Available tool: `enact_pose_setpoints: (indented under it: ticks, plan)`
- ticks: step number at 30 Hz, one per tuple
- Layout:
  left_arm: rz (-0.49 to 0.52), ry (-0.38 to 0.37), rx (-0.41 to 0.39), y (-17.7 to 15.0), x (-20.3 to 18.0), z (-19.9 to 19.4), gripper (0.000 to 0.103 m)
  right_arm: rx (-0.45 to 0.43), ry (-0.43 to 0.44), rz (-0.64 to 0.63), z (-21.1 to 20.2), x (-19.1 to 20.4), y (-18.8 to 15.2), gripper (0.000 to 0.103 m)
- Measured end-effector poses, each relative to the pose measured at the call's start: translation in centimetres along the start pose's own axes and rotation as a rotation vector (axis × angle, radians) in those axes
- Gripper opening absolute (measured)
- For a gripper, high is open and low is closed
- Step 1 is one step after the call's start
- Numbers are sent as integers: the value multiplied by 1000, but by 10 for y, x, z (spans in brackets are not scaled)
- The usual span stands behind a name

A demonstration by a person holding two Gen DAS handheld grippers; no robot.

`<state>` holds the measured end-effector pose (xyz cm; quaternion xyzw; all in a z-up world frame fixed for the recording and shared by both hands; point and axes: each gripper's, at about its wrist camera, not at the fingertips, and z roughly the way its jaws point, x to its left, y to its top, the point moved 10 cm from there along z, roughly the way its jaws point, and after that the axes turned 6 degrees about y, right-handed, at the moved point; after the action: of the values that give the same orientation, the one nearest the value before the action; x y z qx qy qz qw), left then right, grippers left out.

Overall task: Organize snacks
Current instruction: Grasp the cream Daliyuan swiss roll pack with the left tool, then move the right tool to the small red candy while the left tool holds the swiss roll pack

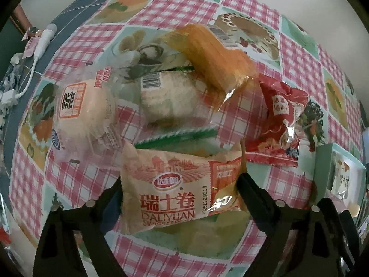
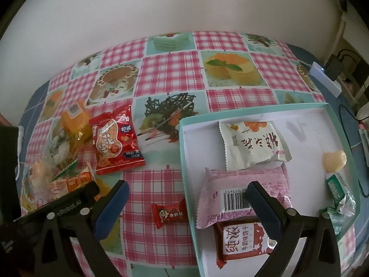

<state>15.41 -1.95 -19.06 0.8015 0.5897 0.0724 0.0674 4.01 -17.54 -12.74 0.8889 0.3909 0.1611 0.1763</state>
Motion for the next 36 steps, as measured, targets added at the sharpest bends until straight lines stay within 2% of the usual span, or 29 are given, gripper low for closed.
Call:
enact_pose_setpoints:
  ticks: [4,9,23,28,34,36]
  plan:
    - [13,-13,-1,-3,-7,-2,77,1,-10,6,-1,-4,-1,103]
    - [15,-22,3,-5,-9,-6,72,3,-16,12,-2,-5,-2,103]
    - [2,2,15,-9,10,-17,70,-18,5,-51,-7,9,-1,101]
    - [-28,15,27,-9,23,-16,70,-21,44,-85,-9,17,-1,82]
    - [-47,-1,37,-9,28,-16,70,13,105,-112,-6,27,-7,64]
    - [-50,-5,39,-10,27,-17,70,31,123,-125,-3,31,-12,63]
